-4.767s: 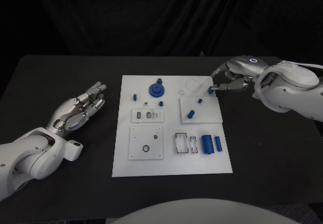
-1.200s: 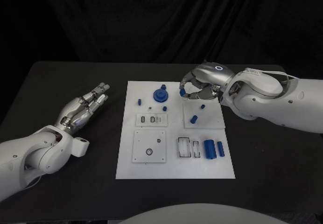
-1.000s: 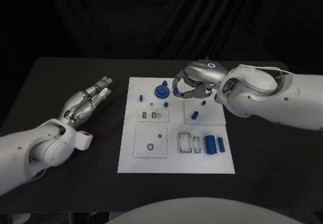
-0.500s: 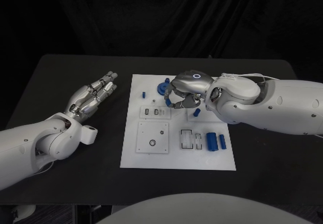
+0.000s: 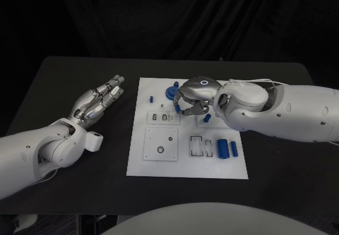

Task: Assemble the parts on the task board

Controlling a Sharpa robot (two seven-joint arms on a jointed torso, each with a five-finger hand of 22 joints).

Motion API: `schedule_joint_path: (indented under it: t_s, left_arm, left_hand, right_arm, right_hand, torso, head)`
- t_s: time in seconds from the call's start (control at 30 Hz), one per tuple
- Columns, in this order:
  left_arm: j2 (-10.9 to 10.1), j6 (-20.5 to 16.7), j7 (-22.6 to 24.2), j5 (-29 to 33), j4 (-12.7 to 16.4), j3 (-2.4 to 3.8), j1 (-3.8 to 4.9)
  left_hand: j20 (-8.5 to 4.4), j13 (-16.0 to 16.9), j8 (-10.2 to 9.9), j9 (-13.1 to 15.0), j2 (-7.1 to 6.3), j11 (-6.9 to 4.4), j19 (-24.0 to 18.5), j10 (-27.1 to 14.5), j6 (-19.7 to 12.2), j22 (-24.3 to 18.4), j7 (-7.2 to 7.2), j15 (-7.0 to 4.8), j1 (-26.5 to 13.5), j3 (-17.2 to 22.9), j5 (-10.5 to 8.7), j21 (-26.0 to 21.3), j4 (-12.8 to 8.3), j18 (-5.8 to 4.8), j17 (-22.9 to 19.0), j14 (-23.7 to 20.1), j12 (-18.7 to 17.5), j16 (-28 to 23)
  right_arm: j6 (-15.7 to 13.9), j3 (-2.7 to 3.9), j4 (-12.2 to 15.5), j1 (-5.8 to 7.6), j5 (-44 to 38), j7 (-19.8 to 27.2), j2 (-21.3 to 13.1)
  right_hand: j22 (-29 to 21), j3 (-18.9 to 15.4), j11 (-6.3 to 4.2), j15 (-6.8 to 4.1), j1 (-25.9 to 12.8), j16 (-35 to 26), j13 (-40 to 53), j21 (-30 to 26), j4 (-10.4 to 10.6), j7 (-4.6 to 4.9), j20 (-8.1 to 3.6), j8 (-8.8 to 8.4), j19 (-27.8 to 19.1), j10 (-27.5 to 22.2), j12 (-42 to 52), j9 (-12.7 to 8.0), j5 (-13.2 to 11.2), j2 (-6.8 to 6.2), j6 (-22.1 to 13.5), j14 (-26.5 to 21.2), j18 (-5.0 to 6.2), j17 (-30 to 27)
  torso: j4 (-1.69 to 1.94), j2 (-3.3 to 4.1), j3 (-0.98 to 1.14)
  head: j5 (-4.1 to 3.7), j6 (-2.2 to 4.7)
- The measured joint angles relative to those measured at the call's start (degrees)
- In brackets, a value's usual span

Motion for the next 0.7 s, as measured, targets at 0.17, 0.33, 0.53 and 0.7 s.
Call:
schedule_joint_path:
  t_s: [0.17,0.33,0.53,0.7]
  left_arm:
    - [0.1,0.2,0.0,0.0,-0.1,0.0,0.0]
    - [0.2,0.3,0.0,0.1,-0.3,0.0,0.0]
    - [0.2,0.4,0.0,0.1,-0.4,0.0,0.0]
    - [0.3,0.4,0.0,0.1,-0.5,0.0,0.0]
  left_hand:
    - [0.0,0.0,0.0,0.0,0.04,0.0,0.0,0.0,0.0,0.0,0.0,0.0,0.5,0.2,0.35,0.0,-0.2,0.0,0.0,0.0,0.0,0.0]
    - [0.0,0.0,0.0,0.0,0.04,0.0,0.0,0.0,0.0,0.0,0.0,0.0,0.5,0.3,0.35,0.0,0.0,0.0,0.0,0.0,0.0,0.0]
    - [0.0,0.0,0.0,0.0,0.04,0.0,0.0,0.0,0.0,0.0,0.0,0.0,0.5,0.3,0.67,0.0,0.0,0.0,0.0,0.0,0.0,0.0]
    - [0.0,0.0,0.0,0.0,0.04,-0.01,0.0,0.0,0.0,0.0,0.0,0.0,0.5,0.3,0.67,0.0,0.0,0.0,0.0,0.0,0.0,0.0]
  right_arm:
    - [0.1,0.0,-0.4,-0.12,-0.2,-0.4,0.4]
    - [0.1,0.0,-0.7,-0.3,-0.3,-0.5,0.7]
    - [0.1,0.0,-0.7,-0.44,-0.4,-0.5,0.9]
    - [0.2,0.01,-0.7,-0.53,-0.4,-0.5,1.0]
  right_hand:
    - [0.0,-0.1,0.12,0.0,-0.3,0.0,0.0,0.0,-0.1,0.07,0.14,-0.05,-0.1,-0.1,0.0,0.0,-0.3,-0.29,-0.1,0.0,0.0,0.0]
    - [0.0,-0.1,0.2,0.0,-0.6,0.0,0.0,0.0,-0.1,0.15,0.21,-0.21,-0.2,-0.2,0.0,0.0,-0.3,-0.03,-0.2,0.0,0.0,0.0]
    - [0.0,-0.1,0.41,0.2,-0.6,0.0,0.0,0.0,-0.1,0.17,0.21,-0.37,-0.2,0.0,0.0,0.0,-0.3,-0.02,-0.2,-0.2,0.0,0.0]
    - [0.0,-0.1,0.41,0.4,-1.3,0.0,0.0,0.0,-0.1,0.35,0.21,-0.43,-0.2,0.0,0.0,0.0,-0.9,-0.07,0.1,0.0,0.0,0.0]
  torso:
    - [-0.02,-0.03,-0.08]
    - [-0.06,-0.07,-0.08]
    - [-0.09,-0.1,-0.05]
    - [-0.09,-0.08,-0.02]
  head:
    - [0.18,0.01]
    - [0.27,0.01]
    - [0.32,0.01]
    - [0.21,0.01]
